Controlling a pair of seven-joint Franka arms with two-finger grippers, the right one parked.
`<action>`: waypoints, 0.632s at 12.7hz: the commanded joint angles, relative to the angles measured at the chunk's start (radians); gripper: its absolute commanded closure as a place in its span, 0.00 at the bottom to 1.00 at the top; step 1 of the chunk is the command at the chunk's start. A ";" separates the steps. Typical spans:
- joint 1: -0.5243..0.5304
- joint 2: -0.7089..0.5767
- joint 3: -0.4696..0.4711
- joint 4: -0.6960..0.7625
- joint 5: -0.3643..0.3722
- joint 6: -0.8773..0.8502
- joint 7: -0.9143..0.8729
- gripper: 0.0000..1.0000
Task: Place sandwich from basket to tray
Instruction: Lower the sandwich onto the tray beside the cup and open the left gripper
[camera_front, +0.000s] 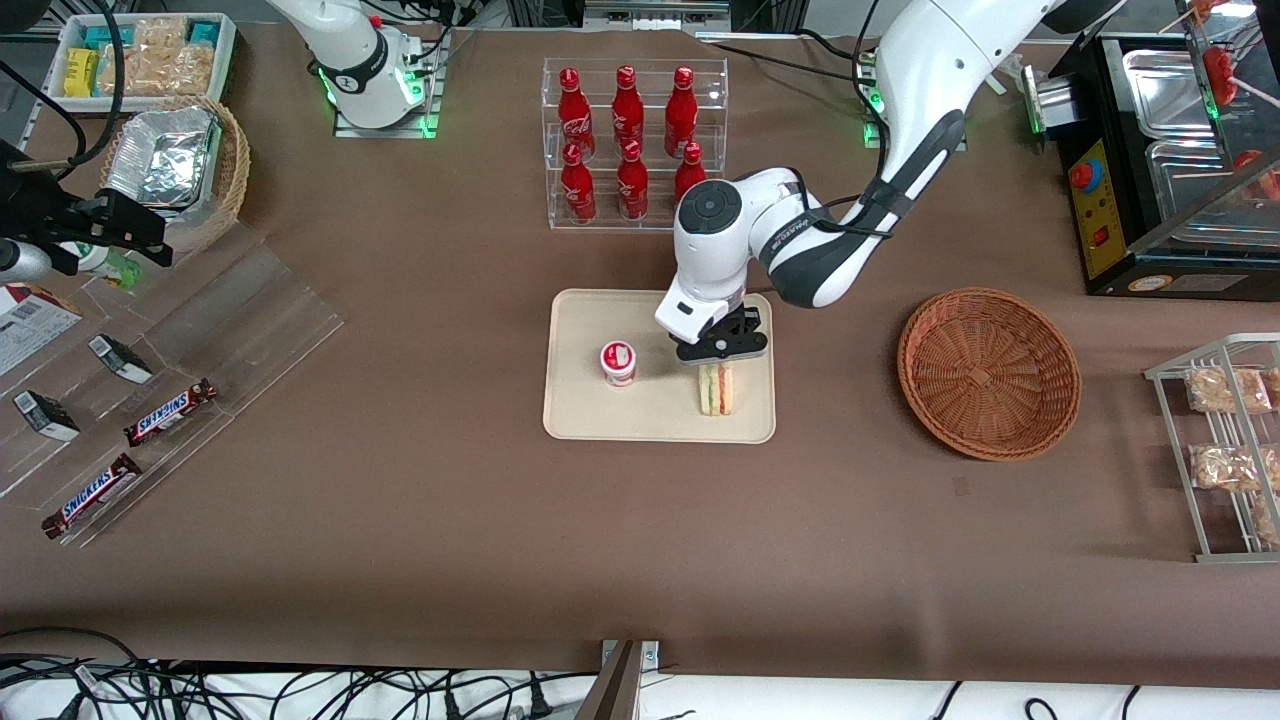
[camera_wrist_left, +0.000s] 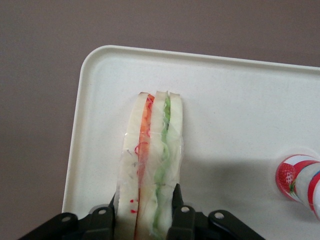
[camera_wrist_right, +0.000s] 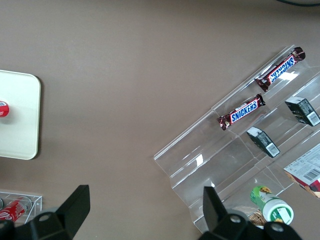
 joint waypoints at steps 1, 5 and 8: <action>0.010 -0.014 -0.005 -0.011 0.030 0.008 -0.016 0.21; 0.028 -0.071 -0.014 0.012 0.004 -0.049 -0.015 0.00; 0.028 -0.105 -0.018 0.100 -0.076 -0.159 0.002 0.00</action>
